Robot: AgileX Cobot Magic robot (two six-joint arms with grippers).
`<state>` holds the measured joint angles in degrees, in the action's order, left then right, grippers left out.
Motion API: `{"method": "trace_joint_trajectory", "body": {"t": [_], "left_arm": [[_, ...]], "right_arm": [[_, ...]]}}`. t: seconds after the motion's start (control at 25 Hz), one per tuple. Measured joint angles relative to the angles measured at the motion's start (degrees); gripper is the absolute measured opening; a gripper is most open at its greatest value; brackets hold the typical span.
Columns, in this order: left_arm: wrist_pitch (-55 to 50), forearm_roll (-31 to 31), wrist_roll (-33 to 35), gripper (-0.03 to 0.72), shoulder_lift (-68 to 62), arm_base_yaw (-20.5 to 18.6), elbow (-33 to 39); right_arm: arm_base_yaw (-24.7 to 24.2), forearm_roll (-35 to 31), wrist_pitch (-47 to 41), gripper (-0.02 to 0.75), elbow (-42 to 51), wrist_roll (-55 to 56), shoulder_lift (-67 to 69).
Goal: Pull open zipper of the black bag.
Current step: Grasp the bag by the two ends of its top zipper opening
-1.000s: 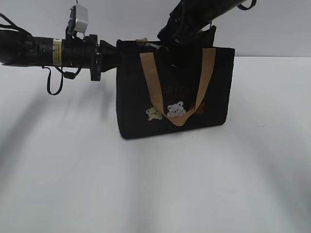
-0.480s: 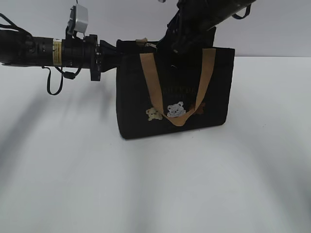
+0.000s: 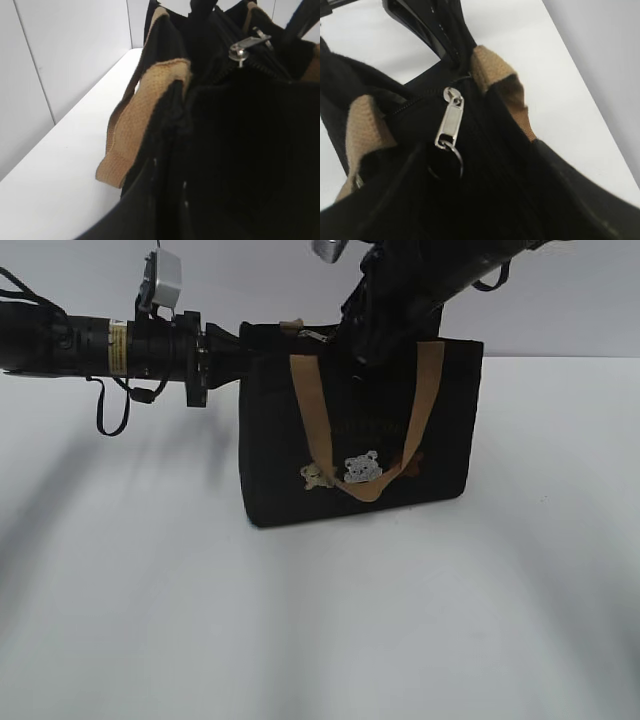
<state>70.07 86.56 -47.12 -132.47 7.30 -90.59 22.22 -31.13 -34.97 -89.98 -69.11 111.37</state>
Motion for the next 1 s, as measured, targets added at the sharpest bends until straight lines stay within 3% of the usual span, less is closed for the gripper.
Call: {"method": "trace_joint_trajectory", "body": {"t": [0.24, 0.56, 1.0], "left_arm": [[0.1, 0.0, 0.0, 0.018, 0.0, 0.0, 0.0], [0.2, 0.2, 0.0, 0.018, 0.0, 0.0, 0.0], [0.4, 0.2, 0.0, 0.019, 0.0, 0.1, 0.0]], "right_arm": [[0.1, -0.1, 0.0, 0.468, 0.0, -1.0, 0.6], [0.1, 0.1, -2.3, 0.213, 0.0, -1.1, 0.5], [0.1, 0.1, -3.0, 0.184, 0.0, -1.3, -0.3]]}}
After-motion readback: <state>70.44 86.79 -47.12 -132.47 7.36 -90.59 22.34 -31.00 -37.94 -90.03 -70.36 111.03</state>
